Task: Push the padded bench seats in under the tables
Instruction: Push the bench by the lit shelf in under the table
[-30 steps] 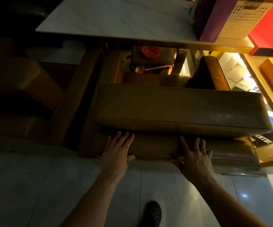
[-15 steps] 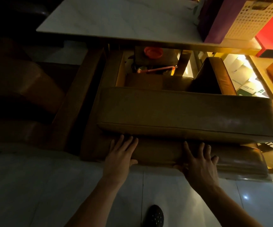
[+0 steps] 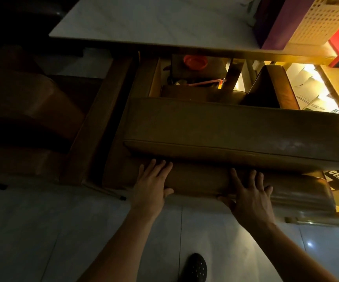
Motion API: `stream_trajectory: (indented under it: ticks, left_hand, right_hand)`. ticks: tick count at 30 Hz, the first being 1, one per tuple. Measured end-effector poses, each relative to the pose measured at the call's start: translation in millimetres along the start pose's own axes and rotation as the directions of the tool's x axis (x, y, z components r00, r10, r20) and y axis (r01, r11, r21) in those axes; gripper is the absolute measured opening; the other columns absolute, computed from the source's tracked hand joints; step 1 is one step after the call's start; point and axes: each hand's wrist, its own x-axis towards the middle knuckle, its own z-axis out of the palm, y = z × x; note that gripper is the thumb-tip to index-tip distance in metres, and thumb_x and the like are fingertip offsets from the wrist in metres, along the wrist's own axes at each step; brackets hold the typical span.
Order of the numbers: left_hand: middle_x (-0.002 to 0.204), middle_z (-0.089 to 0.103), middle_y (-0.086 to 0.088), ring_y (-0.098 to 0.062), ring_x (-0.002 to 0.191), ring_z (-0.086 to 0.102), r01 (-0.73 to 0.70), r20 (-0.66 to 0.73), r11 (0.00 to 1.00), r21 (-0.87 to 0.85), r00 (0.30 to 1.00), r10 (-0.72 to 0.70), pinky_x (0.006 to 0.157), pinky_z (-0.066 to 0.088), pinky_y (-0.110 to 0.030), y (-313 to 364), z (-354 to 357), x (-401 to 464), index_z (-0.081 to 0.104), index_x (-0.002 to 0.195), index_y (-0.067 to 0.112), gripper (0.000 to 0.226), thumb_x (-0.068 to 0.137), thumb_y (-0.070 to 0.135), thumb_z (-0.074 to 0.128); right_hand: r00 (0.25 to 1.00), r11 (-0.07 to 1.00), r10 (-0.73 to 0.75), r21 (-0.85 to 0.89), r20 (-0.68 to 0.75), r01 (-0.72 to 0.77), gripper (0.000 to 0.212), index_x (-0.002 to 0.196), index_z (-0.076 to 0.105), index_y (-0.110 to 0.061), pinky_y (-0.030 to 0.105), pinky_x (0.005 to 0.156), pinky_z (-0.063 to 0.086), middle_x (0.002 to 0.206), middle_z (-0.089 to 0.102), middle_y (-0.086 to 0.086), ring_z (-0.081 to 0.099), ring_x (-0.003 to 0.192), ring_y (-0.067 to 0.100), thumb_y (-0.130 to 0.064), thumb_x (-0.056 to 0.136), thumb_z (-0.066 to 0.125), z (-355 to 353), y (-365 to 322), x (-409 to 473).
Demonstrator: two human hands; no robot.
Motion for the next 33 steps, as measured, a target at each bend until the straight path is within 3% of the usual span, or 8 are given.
stream_trajectory:
  ticks: [6, 17, 26, 33]
  left_hand:
    - [0.157, 0.030, 0.007, -0.019, 0.148, 0.014, 0.021, -0.008, 0.999, -0.029, 1.000, -0.021, 0.121, 0.008, -0.044, 2, 2, -5, 0.028, 0.151, 0.031, 0.076, 0.086, 0.044, 0.066]
    - [0.152, 0.040, 0.005, -0.021, 0.146, 0.023, 0.005, -0.016, 0.998, -0.056, 1.000, -0.006, 0.119, 0.019, -0.046, -3, 6, -3, 0.039, 0.147, 0.028, 0.077, 0.080, 0.043, 0.073]
    - [0.156, 0.032, 0.008, -0.018, 0.148, 0.014, 0.015, 0.010, 0.999, -0.047, 1.000, -0.015, 0.121, 0.010, -0.043, 1, 4, 2, 0.031, 0.150, 0.032, 0.076, 0.084, 0.045, 0.067]
    - [0.156, 0.032, 0.009, -0.018, 0.148, 0.013, 0.022, 0.021, 0.999, -0.037, 1.000, -0.022, 0.121, 0.008, -0.042, 3, 4, 3, 0.032, 0.149, 0.032, 0.076, 0.084, 0.045, 0.068]
  right_hand:
    - [1.000, 1.000, 0.000, 0.000, 0.021, 0.000, 0.095, 0.158, 0.017, -0.029, 0.071, 0.108, 0.029, 0.158, 0.017, 0.031, 0.012, 0.145, 0.052, -0.079, 0.078, 0.029, 2, 2, -2]
    - [0.998, 1.000, -0.010, -0.023, 0.064, 0.012, 0.093, 0.156, 0.029, -0.023, 0.077, 0.098, 0.034, 0.150, 0.027, 0.035, 0.021, 0.139, 0.058, -0.075, 0.078, 0.035, 2, 0, 4]
    - [0.997, 0.999, -0.001, -0.035, 0.075, 0.004, 0.093, 0.153, 0.036, -0.023, 0.076, 0.093, 0.039, 0.148, 0.033, 0.037, 0.028, 0.135, 0.061, -0.075, 0.077, 0.041, 1, 2, 8]
    - [0.996, 1.000, 0.021, -0.014, 0.084, -0.020, 0.092, 0.152, 0.035, -0.023, 0.077, 0.090, 0.041, 0.144, 0.038, 0.037, 0.033, 0.132, 0.061, -0.080, 0.079, 0.032, 2, 1, 8]
